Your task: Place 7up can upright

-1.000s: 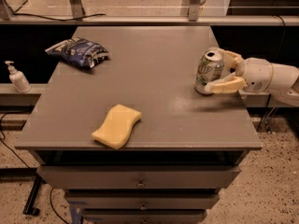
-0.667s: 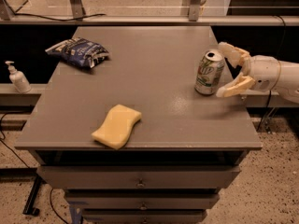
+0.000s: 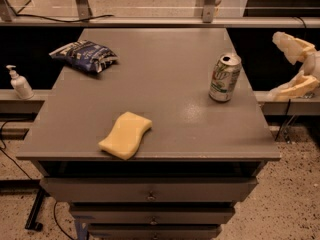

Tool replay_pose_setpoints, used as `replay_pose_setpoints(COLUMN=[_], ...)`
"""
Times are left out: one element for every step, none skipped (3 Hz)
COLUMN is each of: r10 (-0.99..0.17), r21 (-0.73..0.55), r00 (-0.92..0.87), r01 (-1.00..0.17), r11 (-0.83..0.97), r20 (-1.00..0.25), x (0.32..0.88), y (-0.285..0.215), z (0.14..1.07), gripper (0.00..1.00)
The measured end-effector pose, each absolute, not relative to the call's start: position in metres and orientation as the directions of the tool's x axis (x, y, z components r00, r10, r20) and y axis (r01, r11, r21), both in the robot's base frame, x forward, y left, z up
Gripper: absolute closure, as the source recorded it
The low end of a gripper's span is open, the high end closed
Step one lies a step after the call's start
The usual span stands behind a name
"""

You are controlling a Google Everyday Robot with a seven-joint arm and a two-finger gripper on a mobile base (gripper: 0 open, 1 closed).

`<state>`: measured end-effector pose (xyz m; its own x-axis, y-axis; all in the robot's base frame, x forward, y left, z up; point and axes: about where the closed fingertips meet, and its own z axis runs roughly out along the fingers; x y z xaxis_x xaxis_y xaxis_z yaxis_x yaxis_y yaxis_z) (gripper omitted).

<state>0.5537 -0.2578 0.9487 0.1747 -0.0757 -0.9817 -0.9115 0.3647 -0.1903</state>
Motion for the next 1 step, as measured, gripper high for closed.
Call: replay_pose_setpoints(r10=[-0.076], r21=[-0.19], r00=[0.175], r01=[-0.912], r11=[0.365], r20=[-0.982], x=[0.5537], y=[-0.2577], z=[0.9487], gripper=[0.0])
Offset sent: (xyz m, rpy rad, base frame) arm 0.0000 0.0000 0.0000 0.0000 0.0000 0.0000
